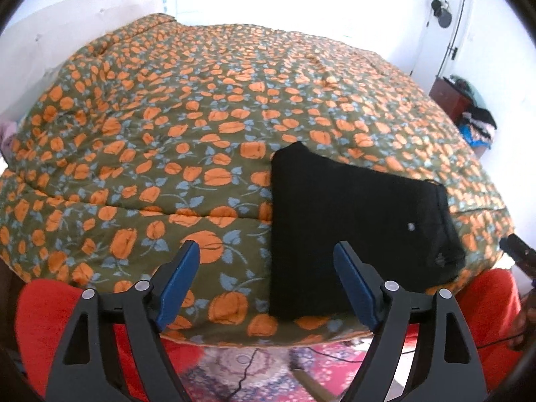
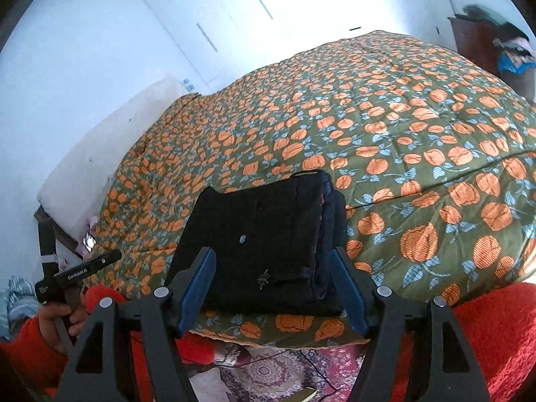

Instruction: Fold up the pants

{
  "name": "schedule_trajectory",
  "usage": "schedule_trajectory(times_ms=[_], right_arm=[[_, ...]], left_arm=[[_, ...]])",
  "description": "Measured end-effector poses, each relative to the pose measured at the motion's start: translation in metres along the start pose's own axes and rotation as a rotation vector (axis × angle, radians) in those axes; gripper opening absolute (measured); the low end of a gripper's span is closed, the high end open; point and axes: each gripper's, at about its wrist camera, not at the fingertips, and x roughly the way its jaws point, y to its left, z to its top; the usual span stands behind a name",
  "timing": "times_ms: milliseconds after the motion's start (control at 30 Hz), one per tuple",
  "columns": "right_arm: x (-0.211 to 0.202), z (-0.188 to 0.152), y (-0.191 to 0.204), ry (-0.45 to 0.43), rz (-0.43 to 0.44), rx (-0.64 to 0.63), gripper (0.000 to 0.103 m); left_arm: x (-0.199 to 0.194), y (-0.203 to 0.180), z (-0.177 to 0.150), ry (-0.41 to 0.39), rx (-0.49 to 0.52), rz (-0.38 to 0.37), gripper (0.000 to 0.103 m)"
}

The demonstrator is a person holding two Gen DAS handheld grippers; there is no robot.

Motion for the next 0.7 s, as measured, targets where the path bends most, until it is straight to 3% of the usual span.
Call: schedule_trajectory(times_ms=[267,433,533,600,700], right_arm=[[0.003,0.001,-0.014,0.003,-0.027,0.117,0.075],[-0.004,0.023,-0.028,0.003,0.006,0.225,0.075],[-0.001,0.044,-0.044,0.046,0.038,0.314,0.080],[0.016,0.056,-0.056,0.133,0.094,0.358,0.087],[0.050,0.056,-0.069,0.256,0.161,0.364,0.087]], left_arm=[[0.022,0.013,-0.008,0.039,0.015,-0.028,0.087],[0.048,0.043,-0.009,0.162,-0.083,-0.071,0.087],[0.064,0.053,-0.006,0.215,-0.132,-0.092,0.087],[0.075,0.053,-0.002,0.251,-0.144,-0.145,0.087],[0.101,0.044,0.001,0.334,-0.148,-0.314,0.089]])
